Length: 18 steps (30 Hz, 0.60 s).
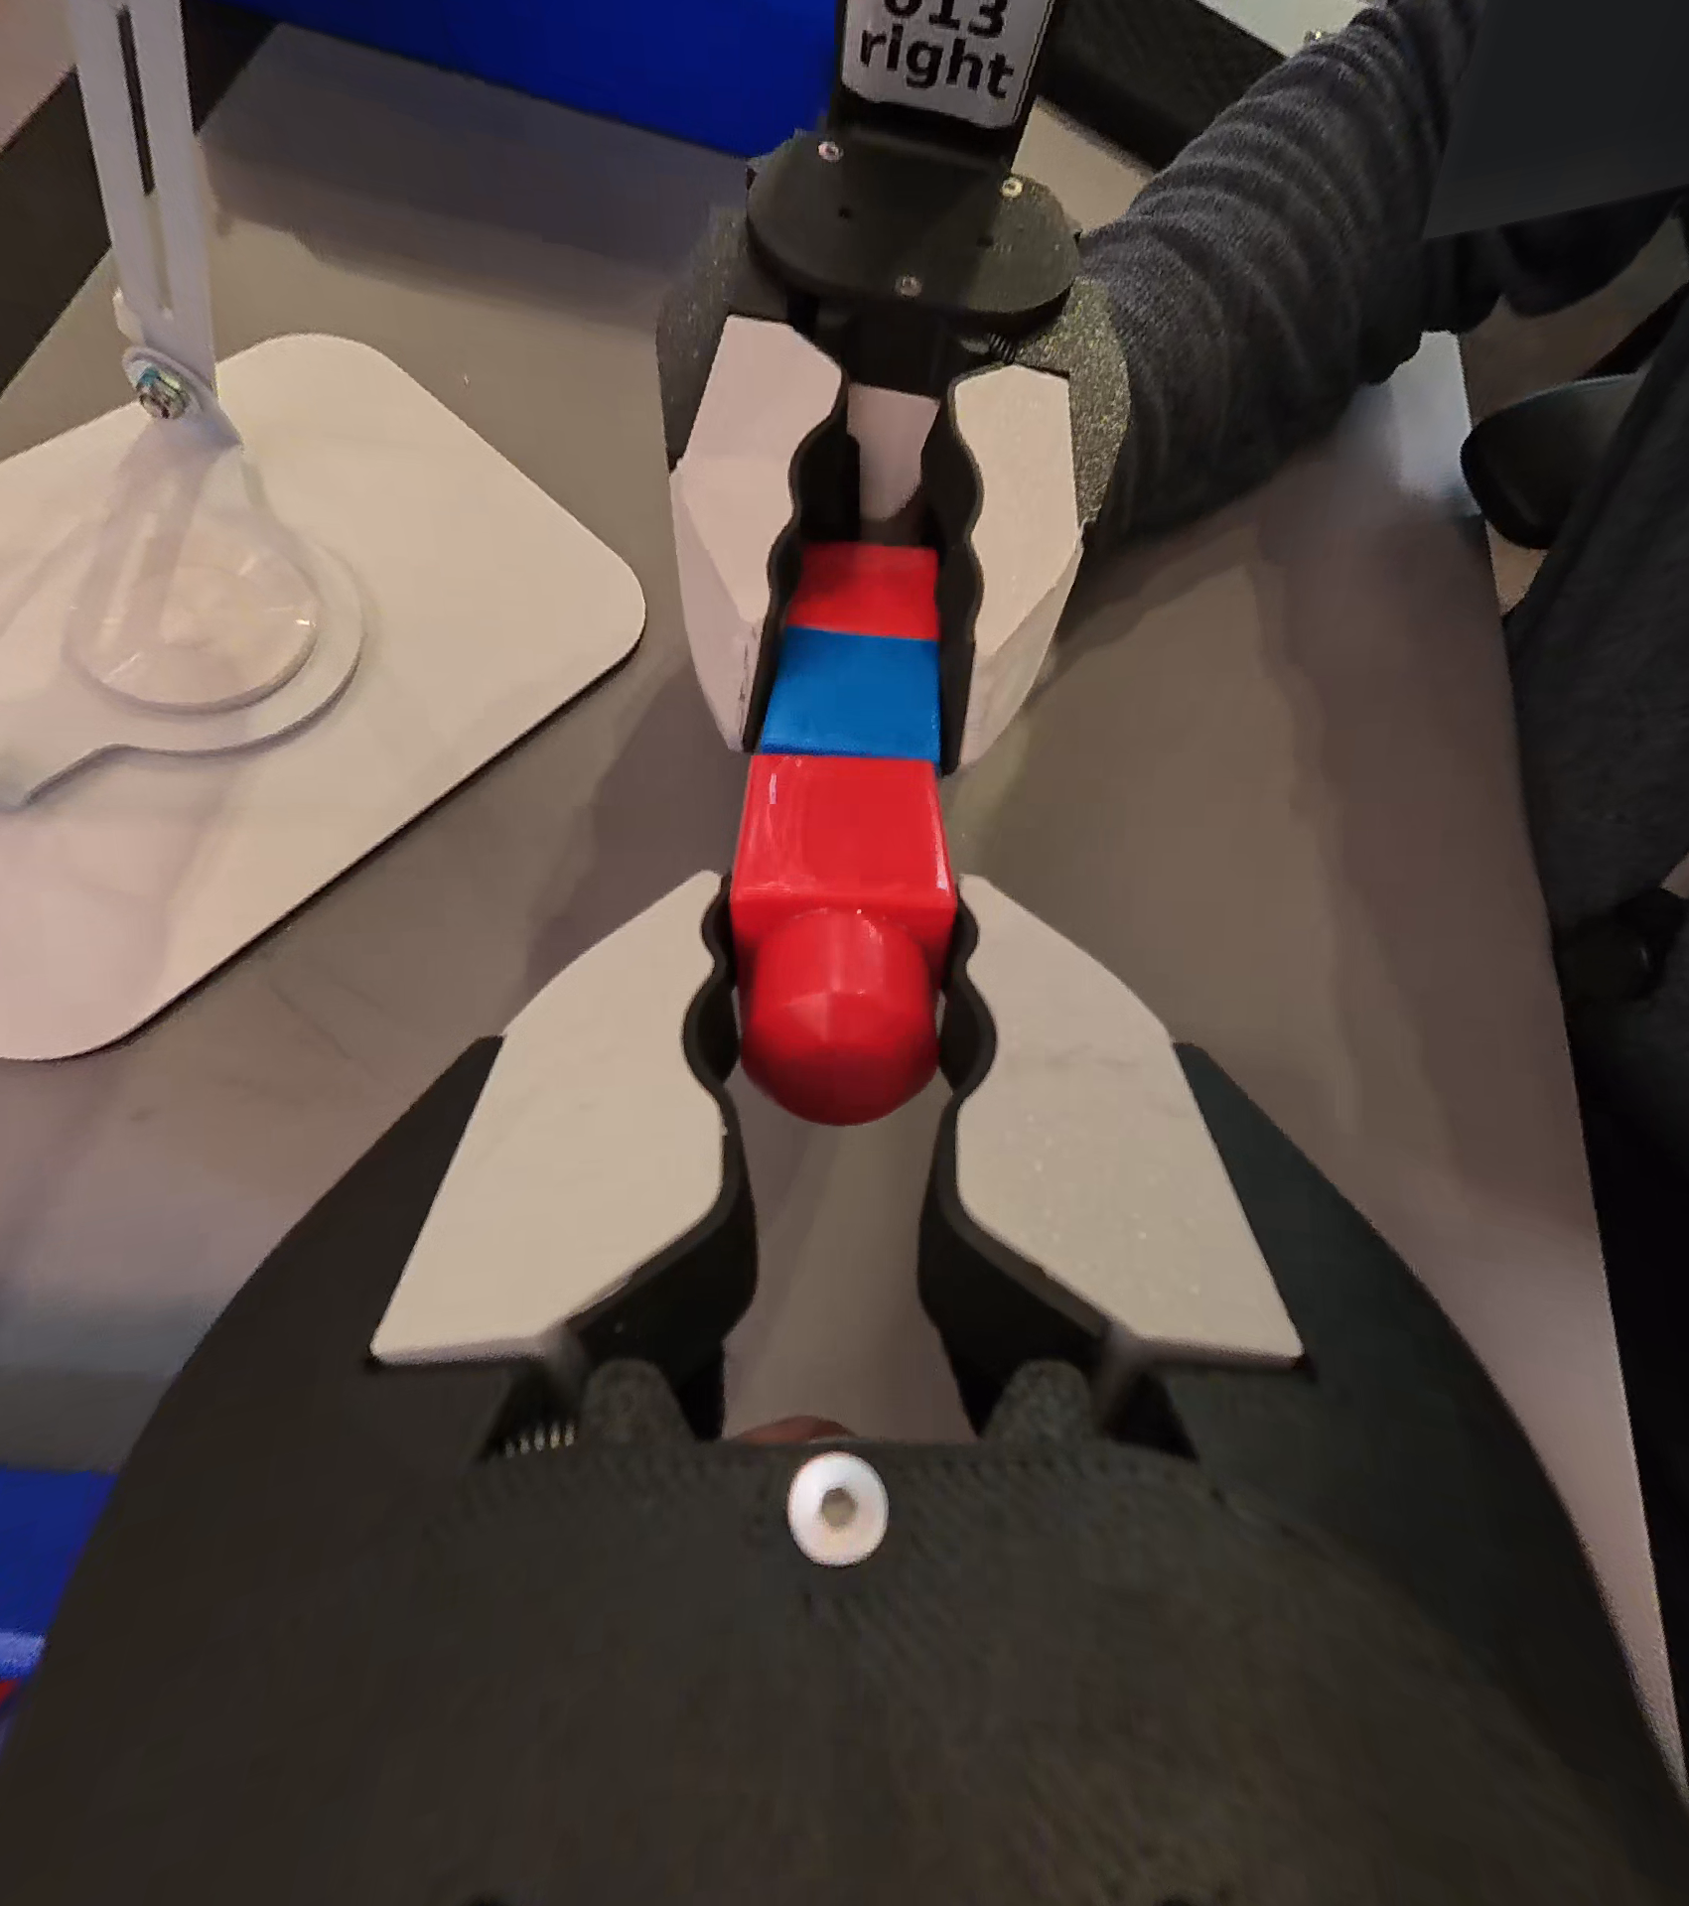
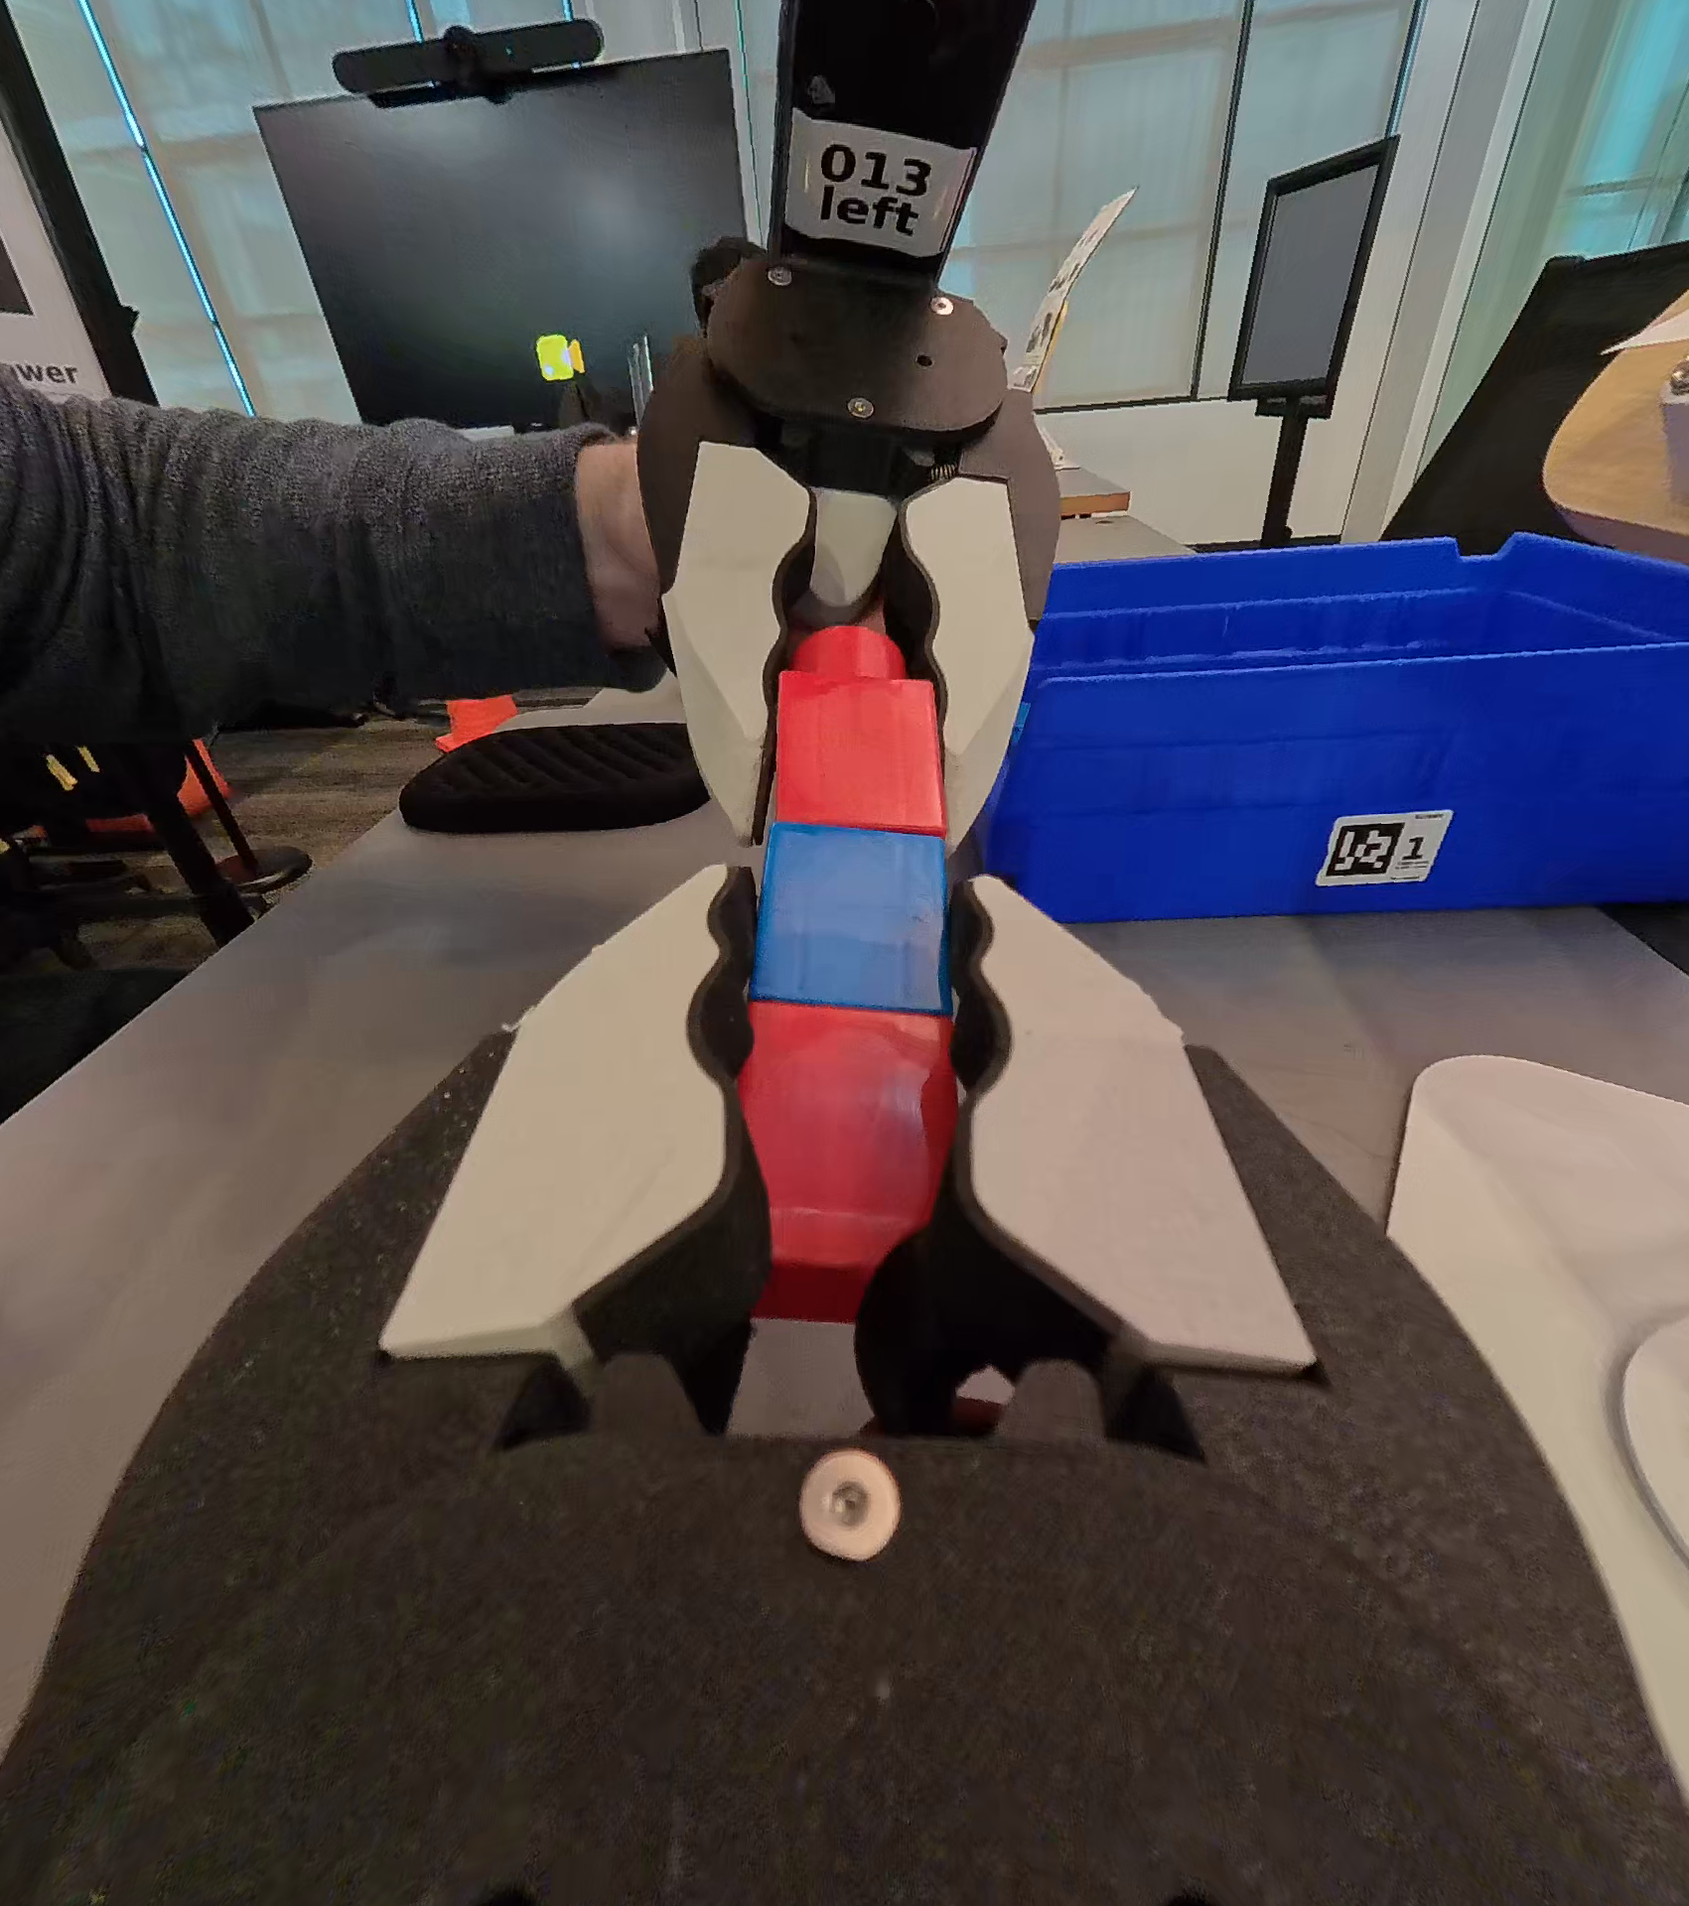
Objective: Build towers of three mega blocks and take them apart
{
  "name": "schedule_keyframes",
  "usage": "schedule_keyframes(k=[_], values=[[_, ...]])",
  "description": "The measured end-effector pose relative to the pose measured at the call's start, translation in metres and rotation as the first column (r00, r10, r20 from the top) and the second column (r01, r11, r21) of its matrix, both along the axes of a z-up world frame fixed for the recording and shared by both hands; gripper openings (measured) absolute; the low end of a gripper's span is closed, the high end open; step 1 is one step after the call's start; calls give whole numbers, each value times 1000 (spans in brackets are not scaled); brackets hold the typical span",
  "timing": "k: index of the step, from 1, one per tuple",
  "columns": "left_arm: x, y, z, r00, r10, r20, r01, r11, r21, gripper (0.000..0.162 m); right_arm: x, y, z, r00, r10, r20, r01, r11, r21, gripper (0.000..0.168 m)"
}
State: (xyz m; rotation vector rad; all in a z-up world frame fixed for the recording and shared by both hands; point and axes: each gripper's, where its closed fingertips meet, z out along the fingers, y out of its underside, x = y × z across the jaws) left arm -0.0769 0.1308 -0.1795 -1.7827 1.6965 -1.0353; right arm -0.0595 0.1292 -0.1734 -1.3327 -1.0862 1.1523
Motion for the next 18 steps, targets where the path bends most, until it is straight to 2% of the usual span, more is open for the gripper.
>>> schedule_keyframes(k=[10,18], values=[[2,4,12,1000,13,-4,-13,999,41,35,-1,2,-2,1000,2,19,-2,1000,4,36],[10,-2,9,996,-14,-89,20,998,66,35,-7,-3,-11,995,33,89,-34,999,7,36]])
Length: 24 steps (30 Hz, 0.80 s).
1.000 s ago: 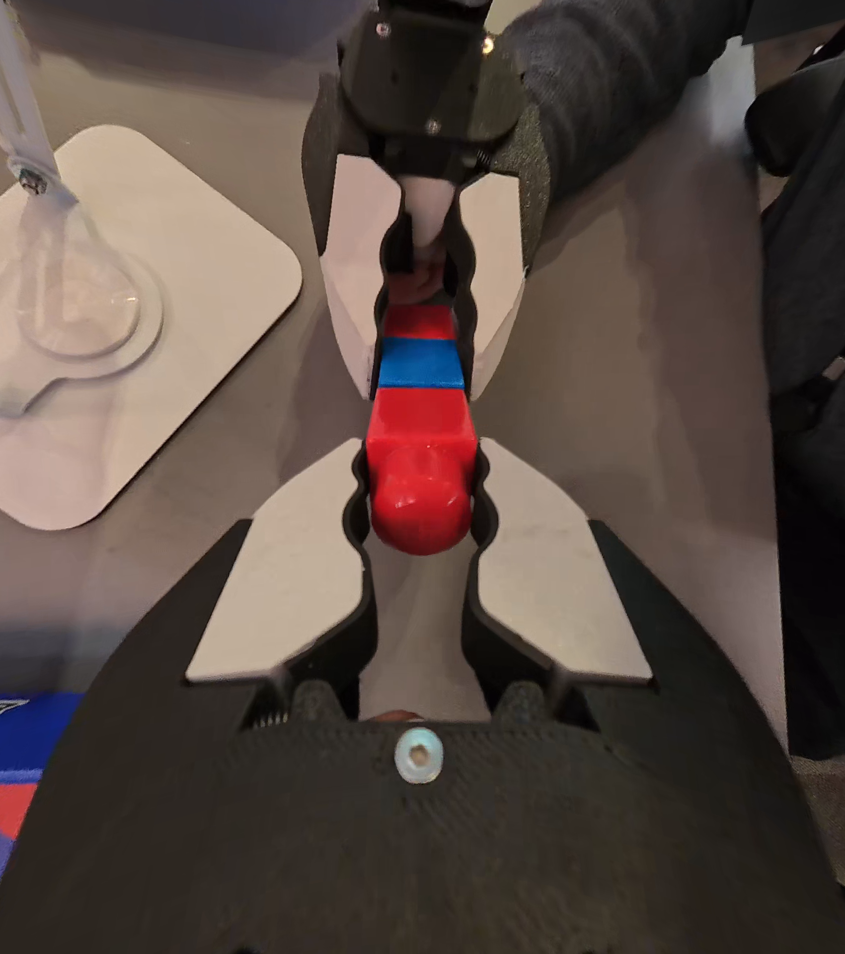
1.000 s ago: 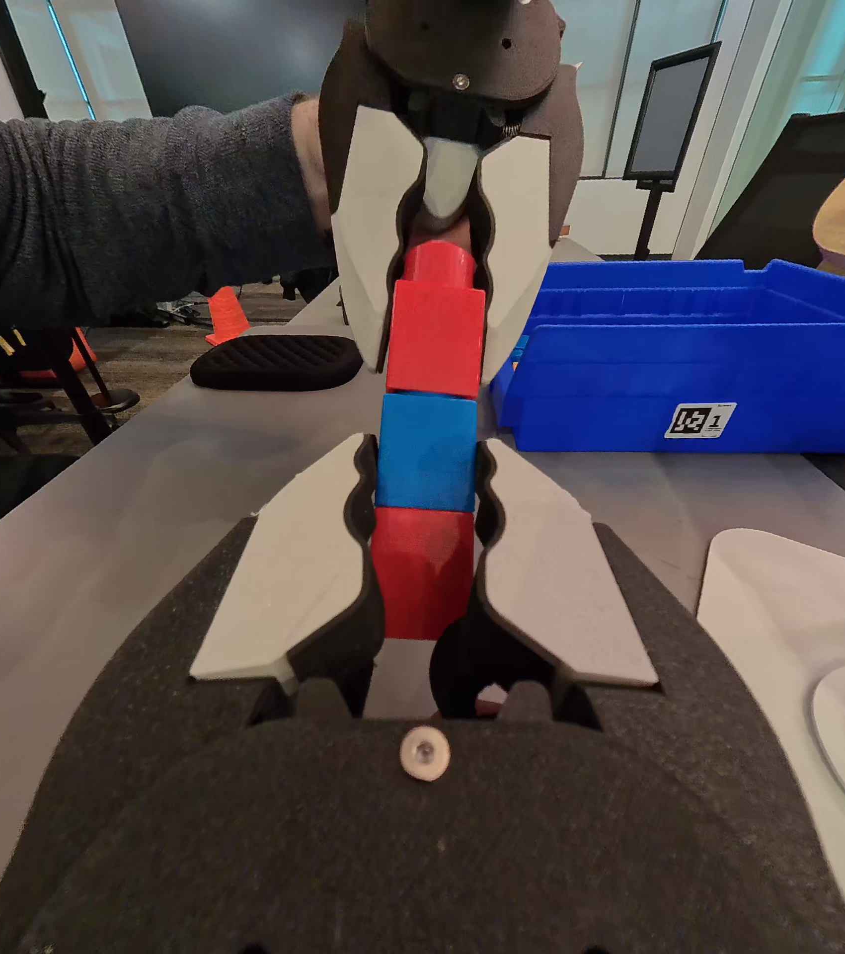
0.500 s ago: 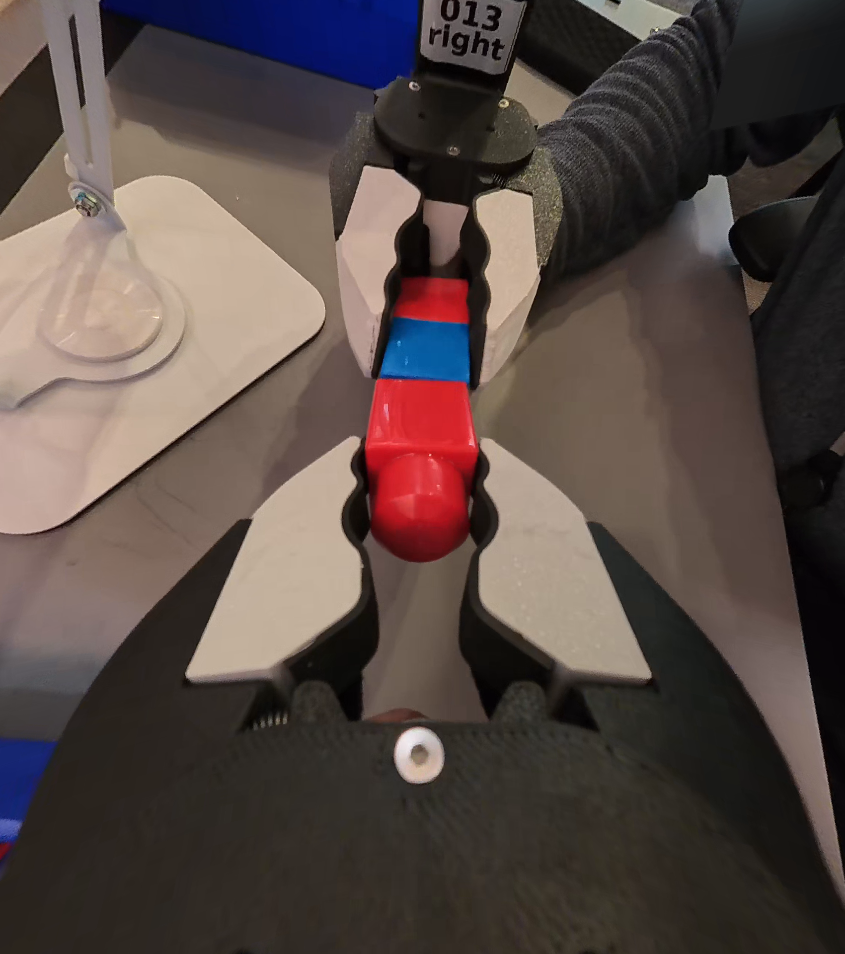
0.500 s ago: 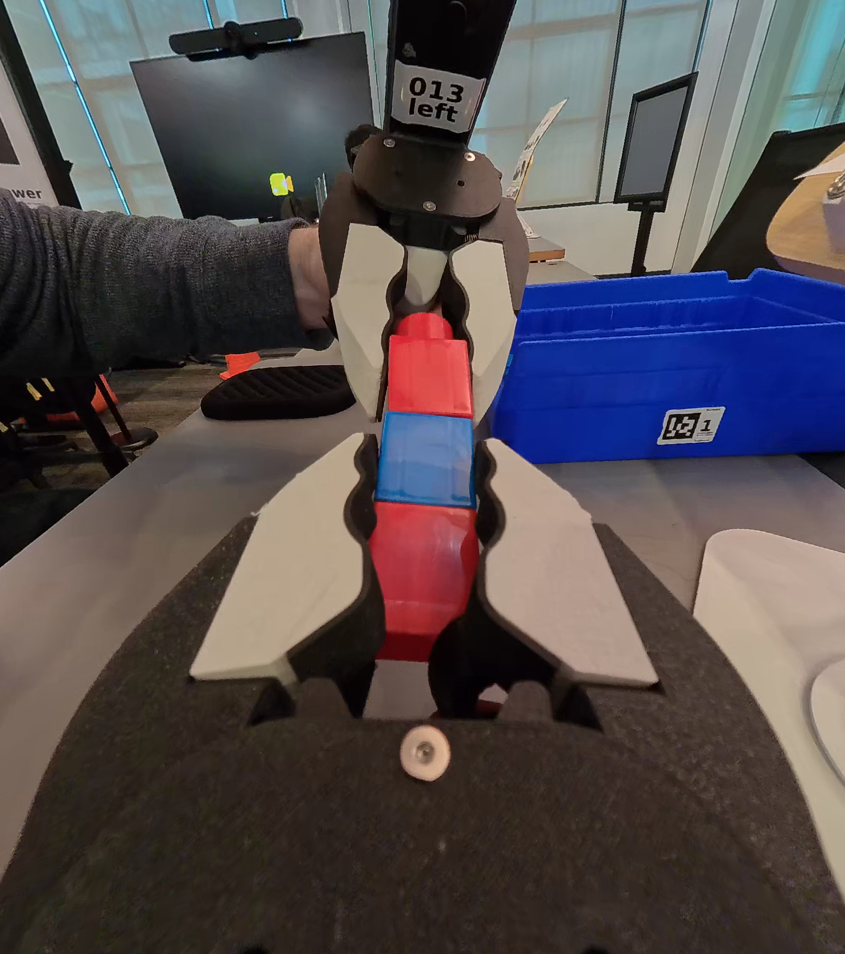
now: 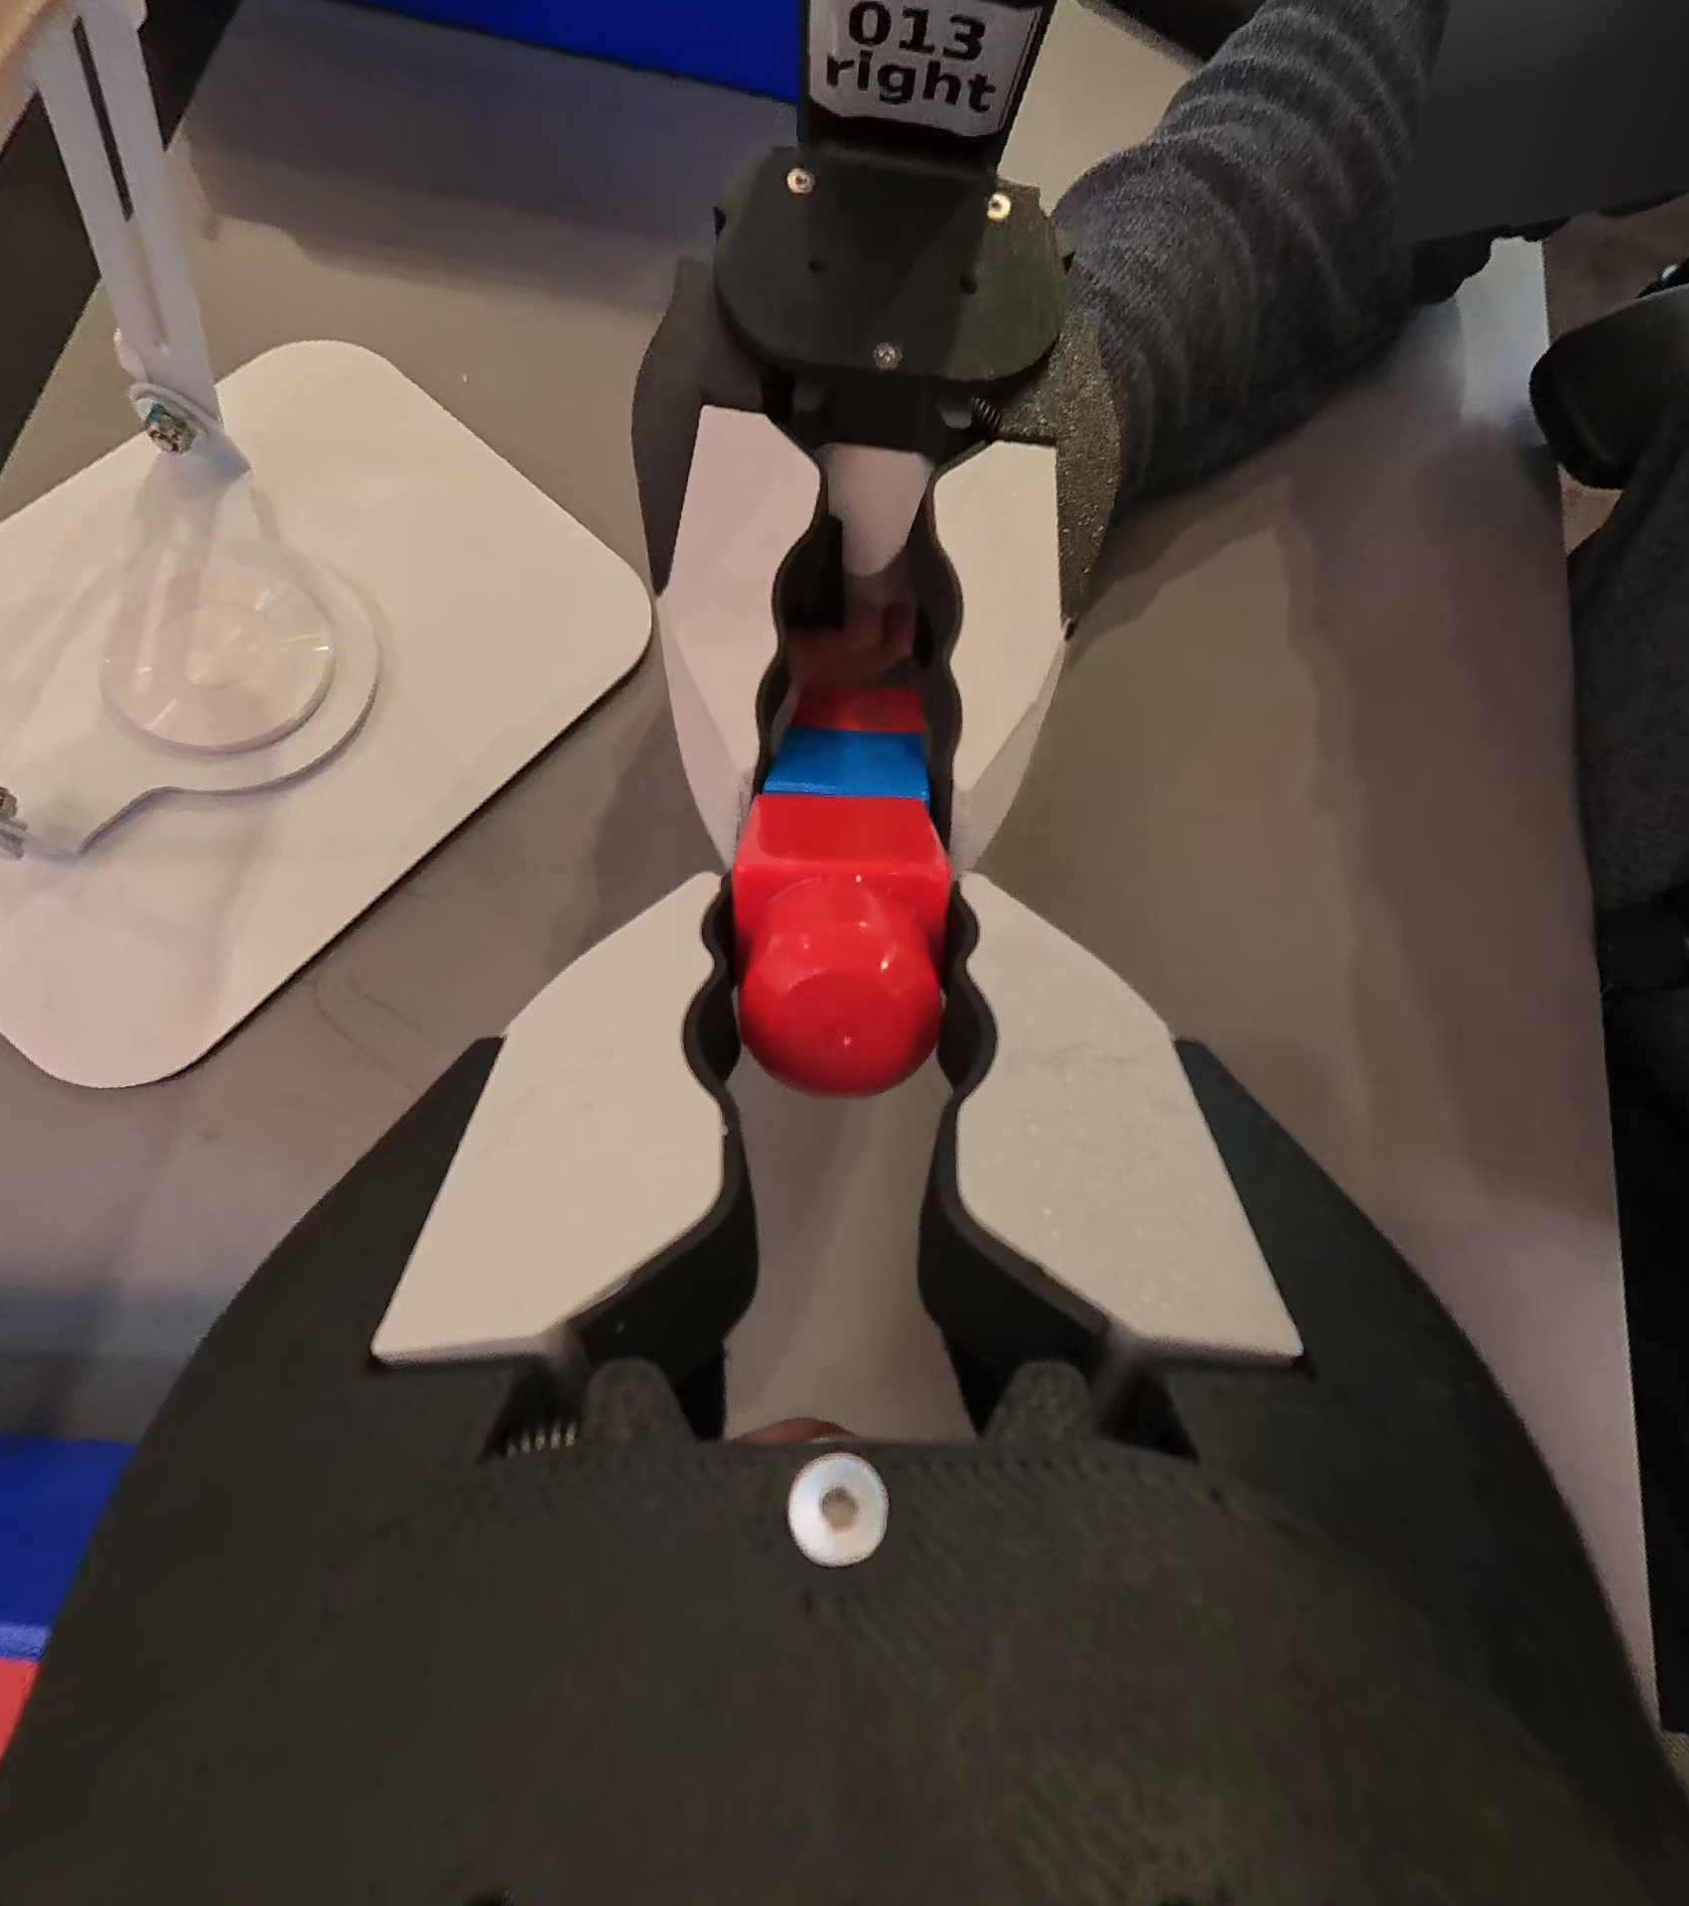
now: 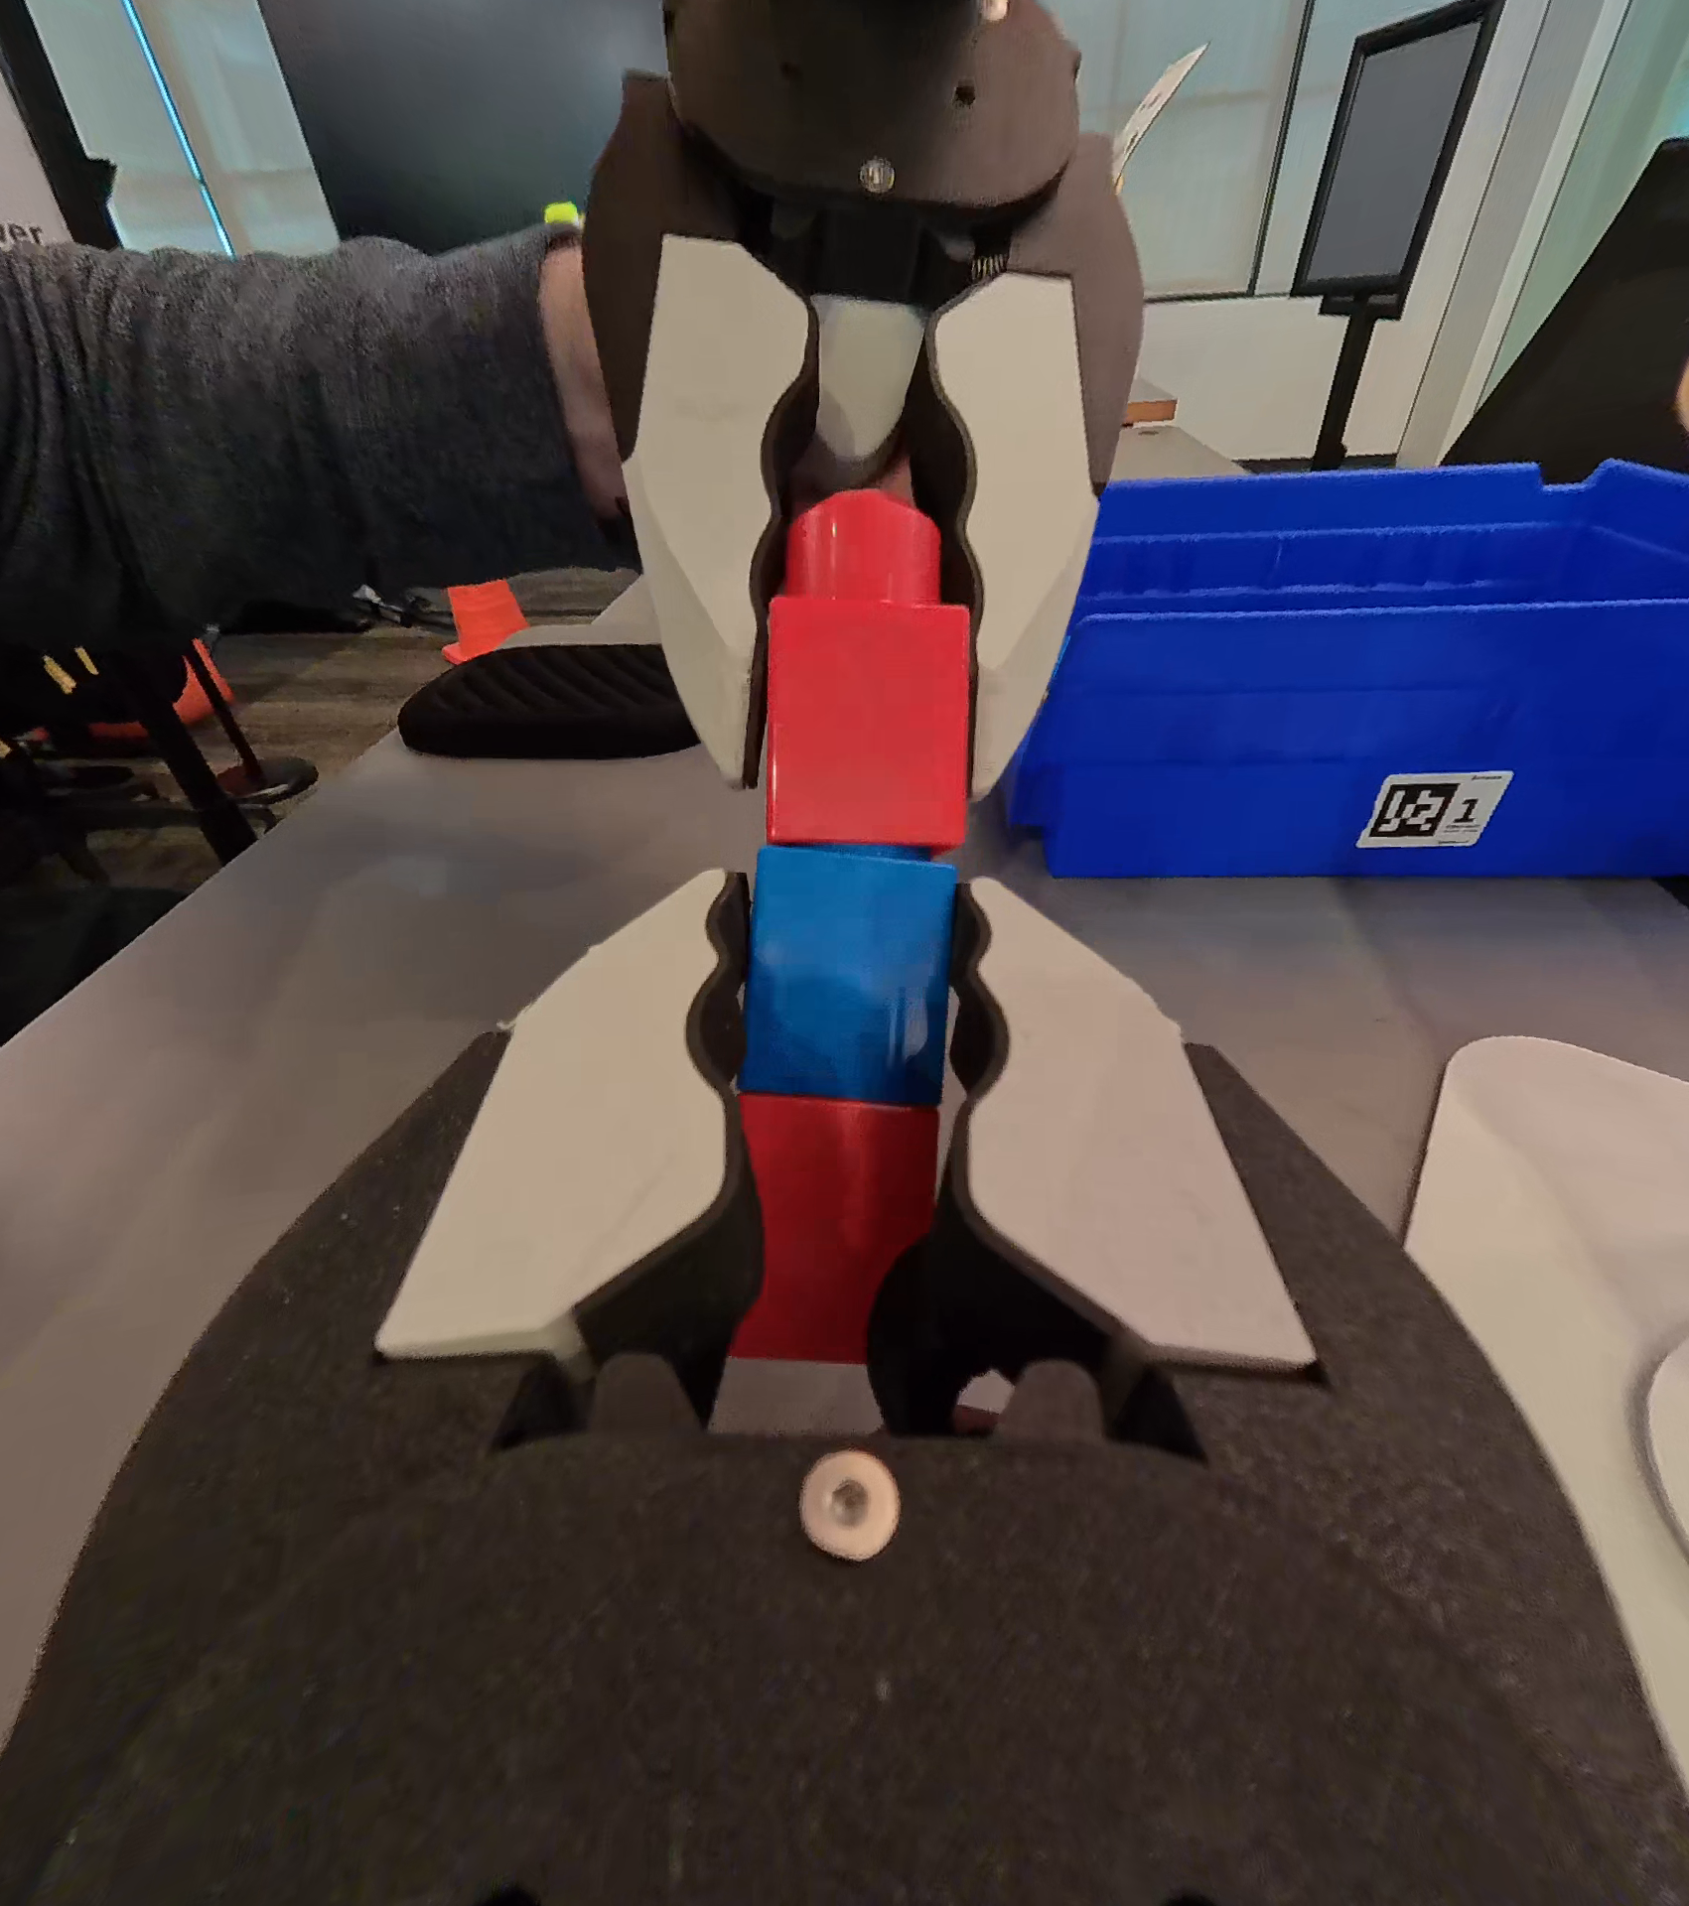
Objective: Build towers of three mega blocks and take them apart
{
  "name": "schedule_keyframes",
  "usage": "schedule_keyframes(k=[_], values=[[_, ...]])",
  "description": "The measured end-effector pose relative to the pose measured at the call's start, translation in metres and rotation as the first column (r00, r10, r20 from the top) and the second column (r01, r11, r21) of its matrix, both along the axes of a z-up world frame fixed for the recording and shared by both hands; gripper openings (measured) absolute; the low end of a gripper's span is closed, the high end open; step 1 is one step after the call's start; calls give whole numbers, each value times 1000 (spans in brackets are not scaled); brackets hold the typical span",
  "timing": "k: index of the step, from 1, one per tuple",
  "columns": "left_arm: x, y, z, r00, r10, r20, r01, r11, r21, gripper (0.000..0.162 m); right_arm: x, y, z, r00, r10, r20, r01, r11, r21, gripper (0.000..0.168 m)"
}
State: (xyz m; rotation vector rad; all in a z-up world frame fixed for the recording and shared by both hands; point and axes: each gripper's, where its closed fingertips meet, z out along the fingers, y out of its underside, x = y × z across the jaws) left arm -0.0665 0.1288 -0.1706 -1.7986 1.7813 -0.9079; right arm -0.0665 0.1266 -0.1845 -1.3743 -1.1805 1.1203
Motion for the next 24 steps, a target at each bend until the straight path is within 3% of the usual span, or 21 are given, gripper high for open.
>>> schedule_keyframes(k=[7,12,24], values=[[6,-1,5,1000,-8,-1,8,1000,0,36,-1,-2,-6,999,-3,45,2,1000,22,36],[8,-4,5,995,-1,97,10,996,-90,36,-1,-3,-5,999,-4,48,2,999,51,36],[15,1,9,968,65,241,-47,996,-77,36,4,2,1,1000,-19,-8,19,1000,3,36]])
